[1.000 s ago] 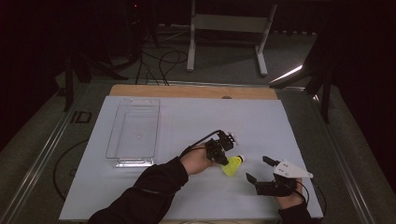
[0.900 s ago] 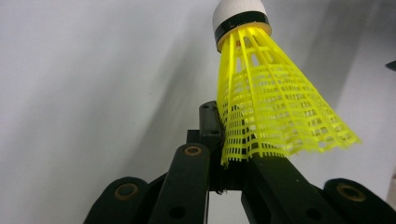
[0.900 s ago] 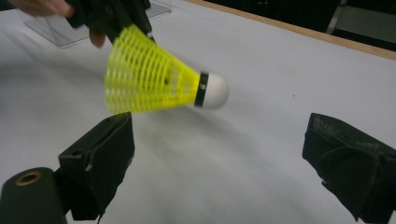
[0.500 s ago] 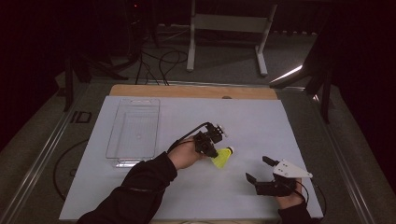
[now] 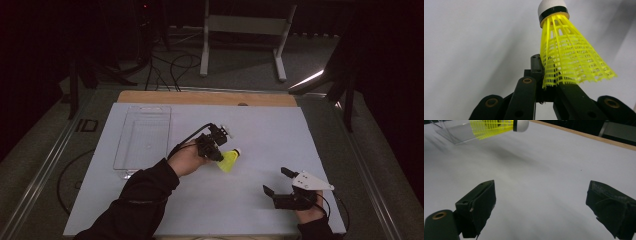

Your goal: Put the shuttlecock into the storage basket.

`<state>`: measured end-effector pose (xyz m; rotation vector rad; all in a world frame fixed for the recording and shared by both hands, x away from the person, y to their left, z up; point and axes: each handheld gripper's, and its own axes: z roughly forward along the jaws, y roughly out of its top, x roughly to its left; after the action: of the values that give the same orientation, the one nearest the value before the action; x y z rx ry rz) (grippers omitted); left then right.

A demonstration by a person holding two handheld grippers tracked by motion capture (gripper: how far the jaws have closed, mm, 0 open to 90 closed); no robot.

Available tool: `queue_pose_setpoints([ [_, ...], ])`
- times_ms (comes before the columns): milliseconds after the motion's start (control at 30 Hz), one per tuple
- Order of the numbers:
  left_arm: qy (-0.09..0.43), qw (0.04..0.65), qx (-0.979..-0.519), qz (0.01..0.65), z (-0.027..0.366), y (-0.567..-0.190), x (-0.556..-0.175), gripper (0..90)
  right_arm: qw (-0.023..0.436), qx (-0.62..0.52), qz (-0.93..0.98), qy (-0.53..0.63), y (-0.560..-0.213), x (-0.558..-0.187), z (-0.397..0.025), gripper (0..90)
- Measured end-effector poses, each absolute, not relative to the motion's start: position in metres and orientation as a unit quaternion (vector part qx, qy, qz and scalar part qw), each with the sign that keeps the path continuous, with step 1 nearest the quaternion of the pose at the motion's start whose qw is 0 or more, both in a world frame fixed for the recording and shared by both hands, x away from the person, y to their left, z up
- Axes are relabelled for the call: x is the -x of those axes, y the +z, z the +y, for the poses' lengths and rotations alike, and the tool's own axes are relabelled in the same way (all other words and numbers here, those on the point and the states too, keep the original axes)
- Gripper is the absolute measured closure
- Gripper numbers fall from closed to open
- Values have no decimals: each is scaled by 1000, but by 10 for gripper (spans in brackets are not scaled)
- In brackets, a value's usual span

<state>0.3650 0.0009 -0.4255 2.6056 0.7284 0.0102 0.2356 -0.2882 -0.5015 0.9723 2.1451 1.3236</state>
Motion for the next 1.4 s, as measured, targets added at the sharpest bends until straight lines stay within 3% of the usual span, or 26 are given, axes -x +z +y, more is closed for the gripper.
queue_pose_setpoints([
  [667, 36, 188, -934, 302, 47, -406, -377, 900, 218, -353, 776, 475, -502, -236, -288, 93],
  [1400, 73, 197, -895, 393, 134, -382, -395, 900, 216, -360, 774, 473, -503, -237, -289, 93],
])
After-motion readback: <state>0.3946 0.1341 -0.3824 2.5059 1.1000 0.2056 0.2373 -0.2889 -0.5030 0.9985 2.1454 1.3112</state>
